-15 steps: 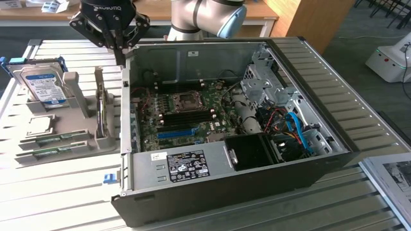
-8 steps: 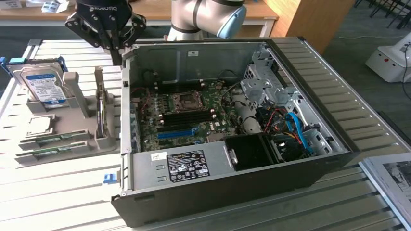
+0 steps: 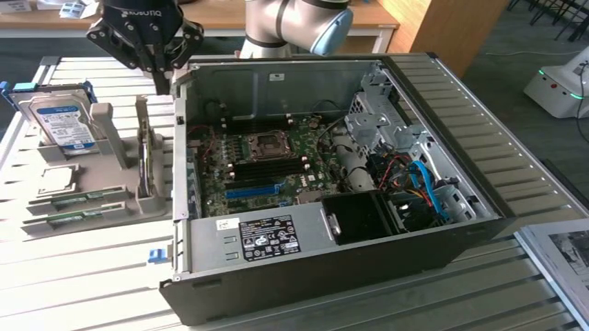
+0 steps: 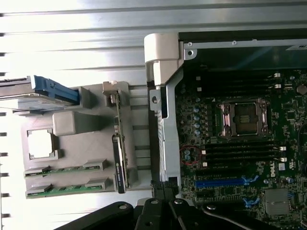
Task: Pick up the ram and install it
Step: 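Reach for the ram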
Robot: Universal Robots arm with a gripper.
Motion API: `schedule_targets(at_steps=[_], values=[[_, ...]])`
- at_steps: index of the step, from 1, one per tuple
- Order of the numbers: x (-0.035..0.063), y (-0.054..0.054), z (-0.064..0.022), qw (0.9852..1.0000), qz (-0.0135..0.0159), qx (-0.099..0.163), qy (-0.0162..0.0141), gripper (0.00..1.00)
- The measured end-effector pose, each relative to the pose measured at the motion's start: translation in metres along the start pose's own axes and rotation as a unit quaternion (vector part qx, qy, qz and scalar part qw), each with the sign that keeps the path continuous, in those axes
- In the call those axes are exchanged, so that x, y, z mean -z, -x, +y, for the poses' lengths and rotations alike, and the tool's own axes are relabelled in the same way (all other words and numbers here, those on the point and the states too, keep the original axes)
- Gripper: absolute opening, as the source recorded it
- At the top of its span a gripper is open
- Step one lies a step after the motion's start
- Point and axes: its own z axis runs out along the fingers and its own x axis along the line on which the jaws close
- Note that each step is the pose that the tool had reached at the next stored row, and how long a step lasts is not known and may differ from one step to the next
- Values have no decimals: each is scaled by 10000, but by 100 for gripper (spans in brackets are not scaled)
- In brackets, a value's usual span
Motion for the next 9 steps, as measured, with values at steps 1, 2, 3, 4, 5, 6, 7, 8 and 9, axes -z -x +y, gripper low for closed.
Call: schedule_targets(at_steps=[1,2,3,4,5,6,7,8,9], values=[[-1,-8,-1,10000,1,0,-1,10],[-3,-16,-2,10000,1,0,-1,10],[-5,-24,-2,10000,1,0,-1,10],[-6,-33,-3,10000,2,0,-1,10],[-7,-43,-4,10000,2,0,-1,10],[-8,-54,-4,10000,3,0,-1,10],[-9,-65,-6,10000,3,0,-1,10],[-10,-76,-6,10000,3,0,0,10],[-10,-88,-7,10000,4,0,-1,10]])
